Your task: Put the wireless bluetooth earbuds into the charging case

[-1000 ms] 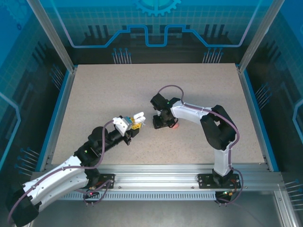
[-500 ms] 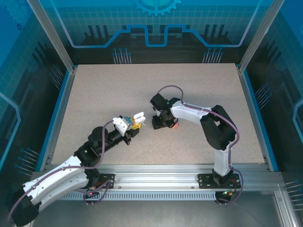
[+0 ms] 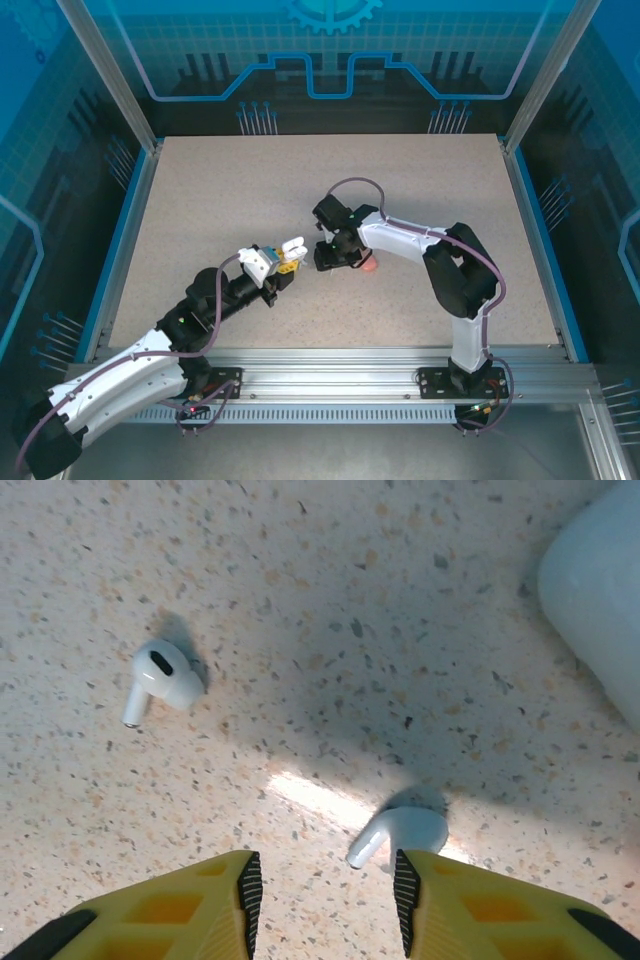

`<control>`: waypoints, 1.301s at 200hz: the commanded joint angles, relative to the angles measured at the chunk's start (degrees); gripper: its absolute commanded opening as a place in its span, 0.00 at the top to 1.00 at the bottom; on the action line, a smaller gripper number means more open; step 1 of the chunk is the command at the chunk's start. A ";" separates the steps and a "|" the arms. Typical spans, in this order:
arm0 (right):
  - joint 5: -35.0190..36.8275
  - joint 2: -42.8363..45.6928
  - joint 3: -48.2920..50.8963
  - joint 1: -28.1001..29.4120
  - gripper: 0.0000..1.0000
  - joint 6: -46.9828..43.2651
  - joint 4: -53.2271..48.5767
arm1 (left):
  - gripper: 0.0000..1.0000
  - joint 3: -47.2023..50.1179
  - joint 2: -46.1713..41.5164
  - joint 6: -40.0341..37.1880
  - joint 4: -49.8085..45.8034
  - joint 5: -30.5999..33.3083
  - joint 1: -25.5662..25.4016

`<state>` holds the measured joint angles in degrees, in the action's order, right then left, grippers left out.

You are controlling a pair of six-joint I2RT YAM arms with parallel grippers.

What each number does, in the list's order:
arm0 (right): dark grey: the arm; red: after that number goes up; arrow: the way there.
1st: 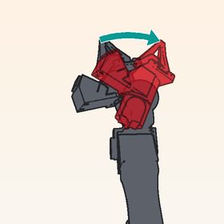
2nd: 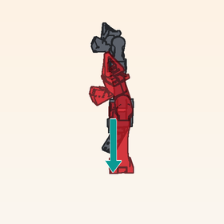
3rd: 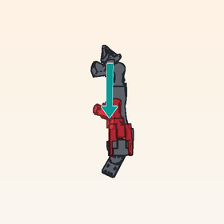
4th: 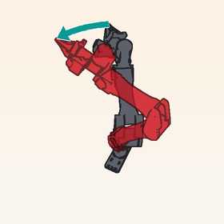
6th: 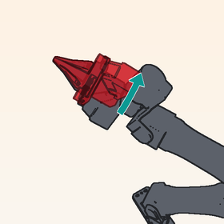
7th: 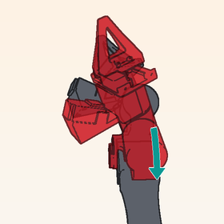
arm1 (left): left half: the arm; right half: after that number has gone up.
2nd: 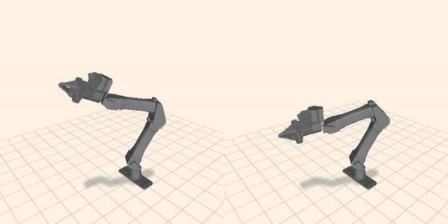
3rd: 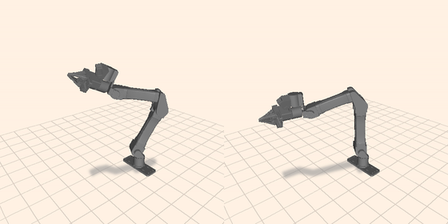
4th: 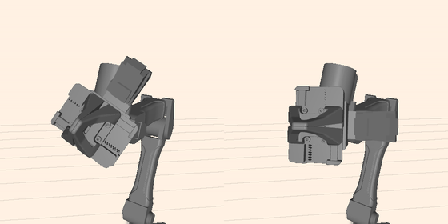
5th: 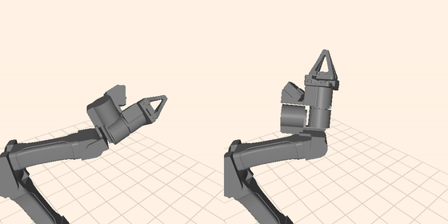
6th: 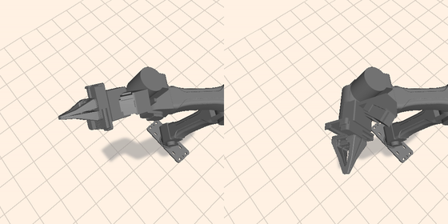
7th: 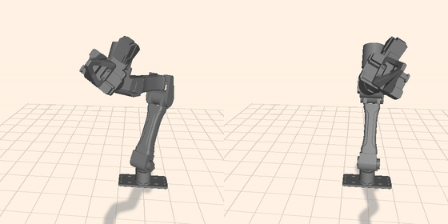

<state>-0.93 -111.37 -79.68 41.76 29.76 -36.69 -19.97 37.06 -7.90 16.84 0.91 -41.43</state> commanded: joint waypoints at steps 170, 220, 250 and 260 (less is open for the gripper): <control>-16.74 8.06 10.03 -8.93 0.41 -44.98 5.11 | 1.00 -0.86 -2.58 -1.59 -1.47 1.29 -0.33; -10.46 2.06 6.41 -7.04 0.43 -41.97 -0.72 | 1.00 -0.95 -2.47 -1.92 -1.66 1.41 -0.34; -13.05 0.55 5.38 -6.70 0.39 -38.49 1.44 | 1.00 -1.04 -1.82 -2.09 -1.38 1.37 -0.32; -12.34 -0.56 4.45 -6.35 0.38 -38.20 1.35 | 1.00 -1.13 -1.73 -2.04 -1.35 1.18 -0.35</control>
<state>-12.91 -109.75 -72.27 34.24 -10.85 -34.61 -19.70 35.07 -8.71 15.25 1.32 -41.43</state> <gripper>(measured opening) 0.608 0.228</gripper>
